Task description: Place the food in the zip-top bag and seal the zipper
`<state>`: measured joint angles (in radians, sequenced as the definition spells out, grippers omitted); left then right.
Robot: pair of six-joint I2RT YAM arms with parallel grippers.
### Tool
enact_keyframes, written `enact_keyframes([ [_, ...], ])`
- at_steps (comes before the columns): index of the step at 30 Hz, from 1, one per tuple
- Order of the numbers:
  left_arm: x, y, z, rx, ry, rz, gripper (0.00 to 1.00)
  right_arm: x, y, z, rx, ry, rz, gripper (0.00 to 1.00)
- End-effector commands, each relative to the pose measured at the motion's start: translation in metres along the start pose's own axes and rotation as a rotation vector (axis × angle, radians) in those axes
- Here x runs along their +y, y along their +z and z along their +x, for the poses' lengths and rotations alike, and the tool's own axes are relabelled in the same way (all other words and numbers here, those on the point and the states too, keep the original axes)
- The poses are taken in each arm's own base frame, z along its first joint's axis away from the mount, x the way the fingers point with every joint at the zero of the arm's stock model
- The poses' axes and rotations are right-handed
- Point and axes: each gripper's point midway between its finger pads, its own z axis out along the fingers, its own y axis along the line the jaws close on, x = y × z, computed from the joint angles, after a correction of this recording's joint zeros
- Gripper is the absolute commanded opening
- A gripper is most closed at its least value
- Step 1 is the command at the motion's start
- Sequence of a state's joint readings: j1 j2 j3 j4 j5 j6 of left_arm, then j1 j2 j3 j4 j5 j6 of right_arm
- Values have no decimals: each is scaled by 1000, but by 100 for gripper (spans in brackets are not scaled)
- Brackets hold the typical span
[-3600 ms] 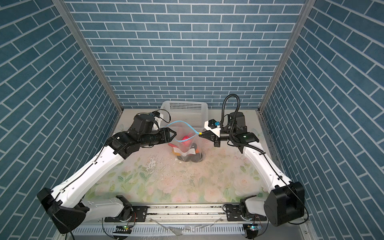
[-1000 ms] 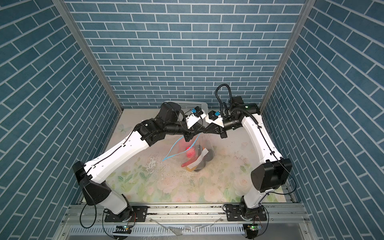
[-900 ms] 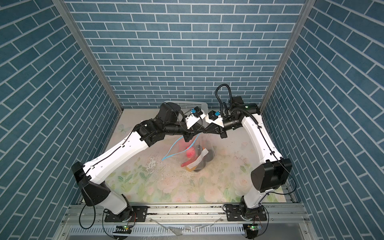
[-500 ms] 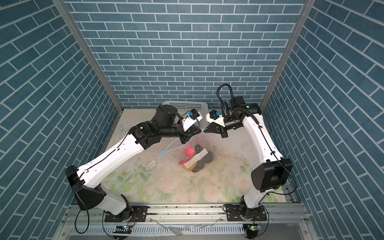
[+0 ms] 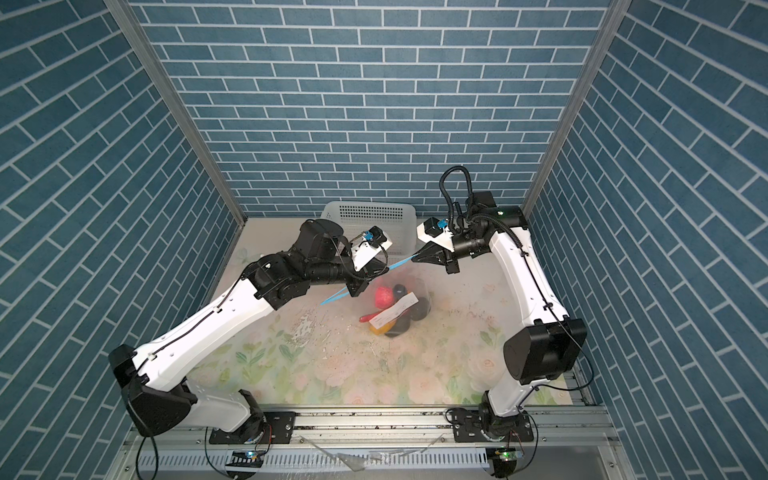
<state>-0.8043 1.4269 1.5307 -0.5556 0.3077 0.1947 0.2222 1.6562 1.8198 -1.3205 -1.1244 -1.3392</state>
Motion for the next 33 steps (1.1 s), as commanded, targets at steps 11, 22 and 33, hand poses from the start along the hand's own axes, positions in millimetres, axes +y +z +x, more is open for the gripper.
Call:
enact_keyframes([
  [11,-6,6,9,35,-80,64,0,13,13,-26,-166,-75,-10,49],
  [22,-7,7,4,22,-90,76,0,26,33,-17,-162,-39,-64,44],
  [33,-7,6,3,18,-95,73,0,30,34,-17,-162,-42,-69,6],
])
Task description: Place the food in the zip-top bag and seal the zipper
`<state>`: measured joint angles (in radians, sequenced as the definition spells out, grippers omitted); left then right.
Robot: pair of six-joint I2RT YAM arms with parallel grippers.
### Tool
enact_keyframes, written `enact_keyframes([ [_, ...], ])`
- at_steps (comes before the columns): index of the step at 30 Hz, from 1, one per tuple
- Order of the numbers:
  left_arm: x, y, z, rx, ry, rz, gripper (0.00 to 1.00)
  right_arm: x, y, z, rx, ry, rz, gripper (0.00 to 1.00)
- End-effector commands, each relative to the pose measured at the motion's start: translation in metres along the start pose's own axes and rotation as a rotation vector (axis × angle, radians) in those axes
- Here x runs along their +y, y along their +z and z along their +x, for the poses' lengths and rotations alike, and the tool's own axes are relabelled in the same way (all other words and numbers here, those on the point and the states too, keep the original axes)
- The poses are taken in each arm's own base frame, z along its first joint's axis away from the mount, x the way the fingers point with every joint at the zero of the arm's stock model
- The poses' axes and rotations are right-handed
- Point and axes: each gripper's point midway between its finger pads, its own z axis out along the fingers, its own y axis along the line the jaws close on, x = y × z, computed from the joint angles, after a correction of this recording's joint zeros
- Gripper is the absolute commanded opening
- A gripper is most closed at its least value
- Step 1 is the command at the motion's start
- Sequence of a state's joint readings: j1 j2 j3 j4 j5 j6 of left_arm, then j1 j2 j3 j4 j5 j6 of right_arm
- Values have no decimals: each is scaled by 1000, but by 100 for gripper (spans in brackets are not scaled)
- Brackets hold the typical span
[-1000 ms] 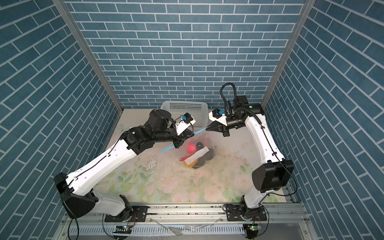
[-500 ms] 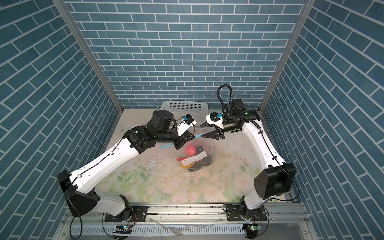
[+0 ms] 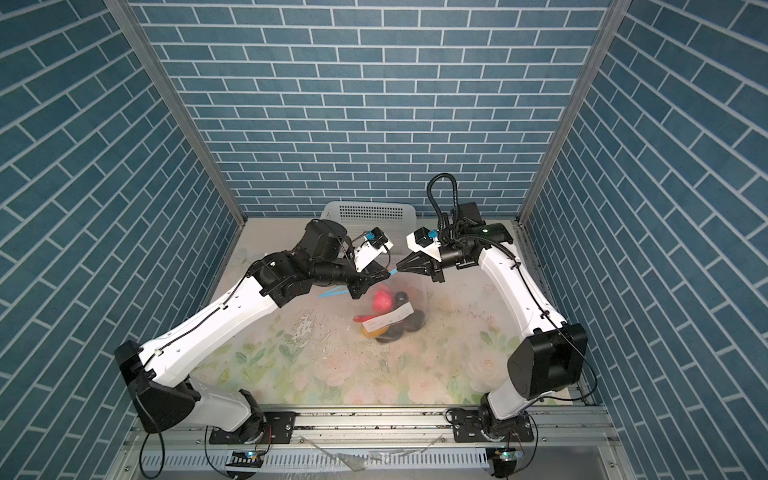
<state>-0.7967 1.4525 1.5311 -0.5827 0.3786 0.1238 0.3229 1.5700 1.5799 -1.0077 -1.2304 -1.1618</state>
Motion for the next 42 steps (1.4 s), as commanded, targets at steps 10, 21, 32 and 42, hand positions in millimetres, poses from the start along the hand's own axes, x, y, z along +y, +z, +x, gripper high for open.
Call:
enact_keyframes([
  [10,4,-6,-1,-1,-4,-23,0,13,-5,-11,14,-61,20,0],
  [21,6,-16,11,13,-6,-62,0,7,-14,-11,45,-61,61,0],
  [32,9,-27,27,57,-3,-108,0,0,-23,-12,65,-57,96,0],
  [42,8,-34,43,97,-17,-120,0,-5,-30,-9,91,-47,124,0],
])
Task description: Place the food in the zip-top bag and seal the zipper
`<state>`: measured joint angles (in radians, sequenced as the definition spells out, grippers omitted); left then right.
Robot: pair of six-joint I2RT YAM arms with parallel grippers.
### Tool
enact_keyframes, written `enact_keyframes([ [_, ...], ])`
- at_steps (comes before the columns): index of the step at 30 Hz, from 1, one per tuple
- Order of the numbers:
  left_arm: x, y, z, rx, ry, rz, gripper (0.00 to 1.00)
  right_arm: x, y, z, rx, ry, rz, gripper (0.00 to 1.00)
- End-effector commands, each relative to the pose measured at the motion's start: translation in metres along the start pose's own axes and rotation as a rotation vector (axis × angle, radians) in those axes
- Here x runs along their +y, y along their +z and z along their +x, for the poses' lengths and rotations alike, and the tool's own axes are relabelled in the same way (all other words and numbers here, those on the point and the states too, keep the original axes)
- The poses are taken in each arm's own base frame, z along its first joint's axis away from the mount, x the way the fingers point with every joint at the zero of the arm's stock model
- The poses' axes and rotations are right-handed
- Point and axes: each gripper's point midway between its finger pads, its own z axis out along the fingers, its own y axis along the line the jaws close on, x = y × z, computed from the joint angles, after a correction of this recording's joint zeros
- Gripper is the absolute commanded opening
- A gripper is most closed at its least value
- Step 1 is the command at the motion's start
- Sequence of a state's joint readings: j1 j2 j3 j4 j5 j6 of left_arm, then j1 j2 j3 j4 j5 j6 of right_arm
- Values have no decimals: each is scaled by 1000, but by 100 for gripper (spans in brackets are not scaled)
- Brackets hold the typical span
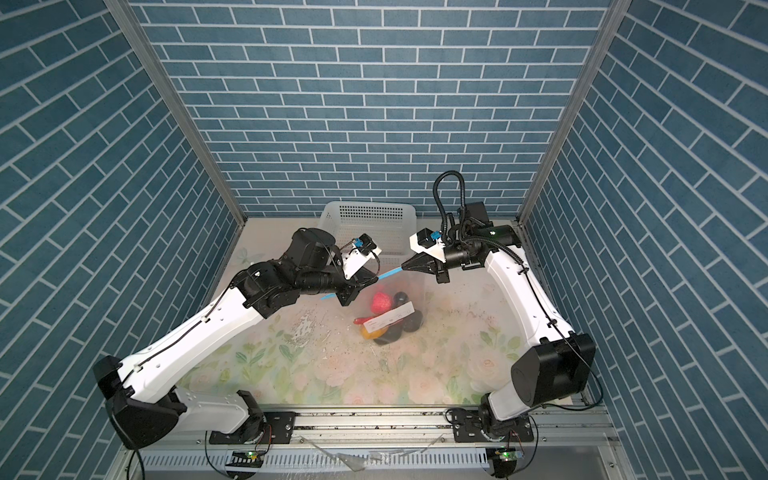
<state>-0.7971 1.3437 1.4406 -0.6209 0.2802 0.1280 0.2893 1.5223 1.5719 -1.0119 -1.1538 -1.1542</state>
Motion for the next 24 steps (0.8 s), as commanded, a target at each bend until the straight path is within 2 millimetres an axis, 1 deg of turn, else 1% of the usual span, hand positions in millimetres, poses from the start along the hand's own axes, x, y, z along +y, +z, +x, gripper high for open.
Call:
enact_keyframes([
  [1,3,-10,23,72,-15,-29,0,-5,-16,-11,20,-32,57,0],
  [8,4,-23,38,95,-27,-62,0,-9,-21,-13,30,-36,78,0],
  [24,1,-51,74,184,-55,-102,0,-14,-23,-8,46,-21,90,0],
])
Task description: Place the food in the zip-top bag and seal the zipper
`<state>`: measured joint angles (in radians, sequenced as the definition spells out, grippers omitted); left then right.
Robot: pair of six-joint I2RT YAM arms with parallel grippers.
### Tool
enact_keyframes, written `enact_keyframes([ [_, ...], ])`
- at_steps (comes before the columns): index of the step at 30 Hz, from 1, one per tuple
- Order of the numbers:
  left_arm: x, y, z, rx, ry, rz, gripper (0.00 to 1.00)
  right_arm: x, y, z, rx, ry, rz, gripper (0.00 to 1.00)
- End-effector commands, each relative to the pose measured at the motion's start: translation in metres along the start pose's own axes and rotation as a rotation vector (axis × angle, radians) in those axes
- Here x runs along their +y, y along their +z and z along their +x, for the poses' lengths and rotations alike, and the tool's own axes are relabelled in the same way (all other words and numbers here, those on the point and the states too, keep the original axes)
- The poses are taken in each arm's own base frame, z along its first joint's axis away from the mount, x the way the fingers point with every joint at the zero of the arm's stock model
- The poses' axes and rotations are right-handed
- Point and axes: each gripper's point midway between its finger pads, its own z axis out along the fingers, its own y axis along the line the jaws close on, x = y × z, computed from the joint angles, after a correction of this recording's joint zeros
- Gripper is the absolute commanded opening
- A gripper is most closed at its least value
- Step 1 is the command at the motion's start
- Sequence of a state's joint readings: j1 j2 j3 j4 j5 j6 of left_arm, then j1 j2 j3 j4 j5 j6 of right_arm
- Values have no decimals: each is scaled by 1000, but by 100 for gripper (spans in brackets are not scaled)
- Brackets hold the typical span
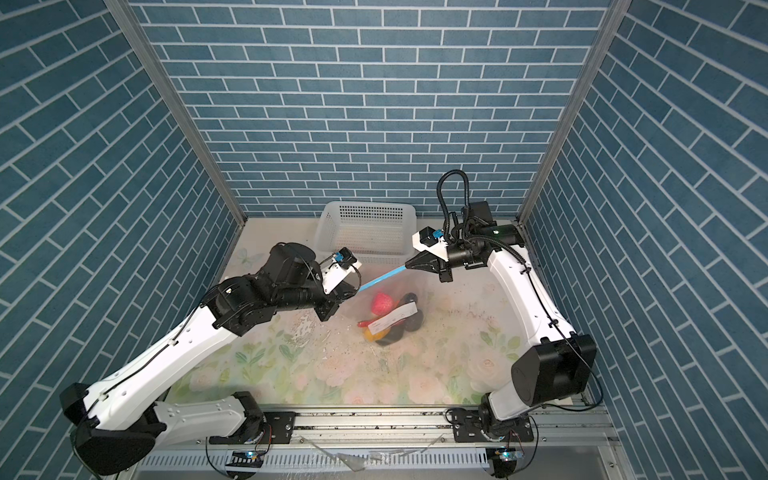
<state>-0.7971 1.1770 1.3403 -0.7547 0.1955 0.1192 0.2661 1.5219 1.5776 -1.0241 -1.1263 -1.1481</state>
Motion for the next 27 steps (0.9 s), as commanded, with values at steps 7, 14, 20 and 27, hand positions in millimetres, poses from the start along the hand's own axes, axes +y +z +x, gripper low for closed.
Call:
enact_keyframes([
  [7,3,-21,56,190,-36,-47,0,-9,-18,-12,25,-35,67,0],
  [14,1,-28,68,230,-38,-46,0,-9,-18,-14,21,-36,68,0],
  [20,1,-30,70,229,-41,-46,0,-9,-18,-14,13,-33,68,0],
  [27,-2,-26,63,205,-55,-27,12,-4,-10,-15,5,-38,44,0],
])
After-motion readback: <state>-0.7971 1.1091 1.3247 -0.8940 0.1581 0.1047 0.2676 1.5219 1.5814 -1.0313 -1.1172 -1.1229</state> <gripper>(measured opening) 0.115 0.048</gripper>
